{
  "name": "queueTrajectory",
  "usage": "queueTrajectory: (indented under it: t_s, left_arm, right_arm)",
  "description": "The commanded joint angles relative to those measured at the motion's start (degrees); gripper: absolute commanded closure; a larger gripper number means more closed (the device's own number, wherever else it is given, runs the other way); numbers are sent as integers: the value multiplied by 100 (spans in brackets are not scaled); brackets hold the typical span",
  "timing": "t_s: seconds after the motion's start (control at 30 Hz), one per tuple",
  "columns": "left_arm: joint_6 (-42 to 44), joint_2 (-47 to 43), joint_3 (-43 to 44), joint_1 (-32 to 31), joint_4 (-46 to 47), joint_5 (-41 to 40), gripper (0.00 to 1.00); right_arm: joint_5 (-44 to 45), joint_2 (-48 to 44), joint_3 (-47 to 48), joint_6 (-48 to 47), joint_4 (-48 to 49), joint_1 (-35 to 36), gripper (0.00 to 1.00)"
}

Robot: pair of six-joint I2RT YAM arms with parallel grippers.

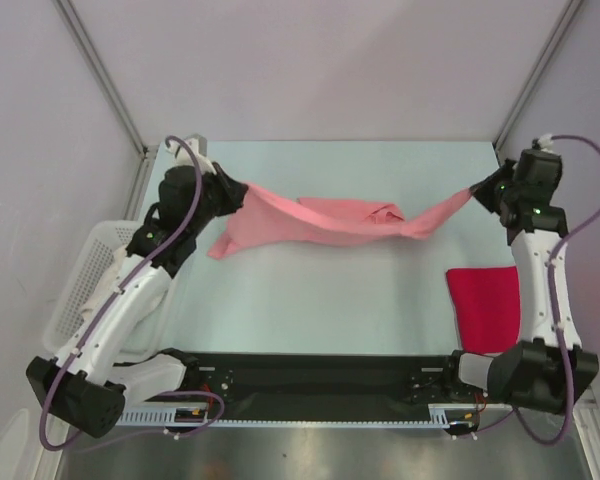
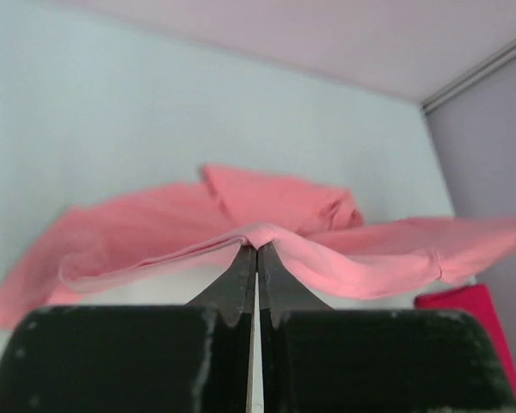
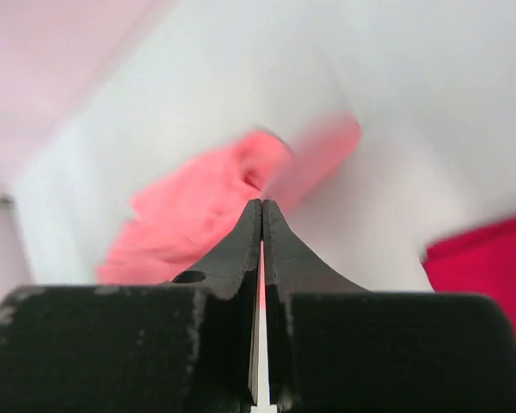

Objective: Fold and stack the t-shirts
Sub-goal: Flatten the tshirt out

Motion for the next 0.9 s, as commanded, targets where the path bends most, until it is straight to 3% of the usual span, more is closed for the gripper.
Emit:
queueTrajectory:
  t_s: [0.0, 0.13, 0.43, 0.63, 0.87]
  left_arm:
    - [912, -67, 1204, 24, 690, -151, 100]
    - [1387, -40, 2564, 24, 637, -133, 100]
    - [1757, -232, 5062, 15, 276, 166, 100]
    - [1985, -682, 5188, -116, 276, -158, 100]
    - [2284, -287, 5126, -292, 259, -686, 100]
  right_arm:
    - [-428, -673, 820, 219, 406, -106, 100]
    - [-858, -912, 1575, 658, 933, -281, 100]
    - [-341, -1394, 3617, 712, 1626, -422, 100]
    - [-15, -1694, 4101, 509, 1996, -353, 100]
    - [55, -1493, 4269, 685, 2120, -291, 100]
